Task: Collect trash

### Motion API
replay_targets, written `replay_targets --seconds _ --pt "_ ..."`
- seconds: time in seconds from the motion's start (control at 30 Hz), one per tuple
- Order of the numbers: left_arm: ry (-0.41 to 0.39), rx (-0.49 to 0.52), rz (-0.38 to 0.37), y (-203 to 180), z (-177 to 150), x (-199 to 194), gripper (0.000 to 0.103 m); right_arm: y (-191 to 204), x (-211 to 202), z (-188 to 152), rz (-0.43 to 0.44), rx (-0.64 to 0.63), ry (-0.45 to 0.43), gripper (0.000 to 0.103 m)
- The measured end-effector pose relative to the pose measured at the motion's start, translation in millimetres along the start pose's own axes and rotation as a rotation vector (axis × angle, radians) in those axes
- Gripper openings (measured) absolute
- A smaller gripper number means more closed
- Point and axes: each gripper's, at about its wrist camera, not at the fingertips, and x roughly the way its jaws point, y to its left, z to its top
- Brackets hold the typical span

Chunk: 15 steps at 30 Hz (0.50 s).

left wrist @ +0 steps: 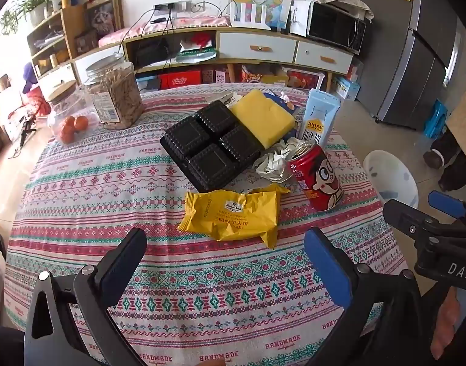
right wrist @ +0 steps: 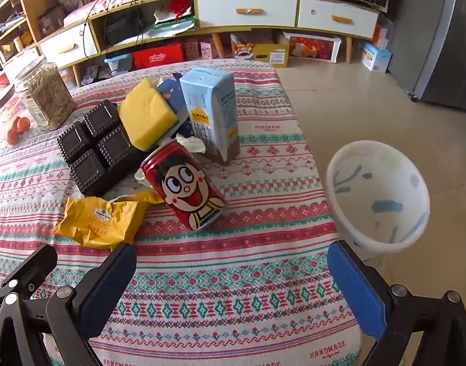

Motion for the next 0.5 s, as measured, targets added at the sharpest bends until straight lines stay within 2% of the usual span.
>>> replay_targets --seconds 0.23,0.5 --pt "-0.004 0.001 0.014 -6.7 -0.1 0.1 0.103 0.5 0.3 -0.5 0.004 0.007 0.009 0.103" --pt "-0.003 0.008 -0.03 -2.1 0.1 -3.3 0.103 1.8 1.5 1.5 -0.005 0.0 0.007 0.103"
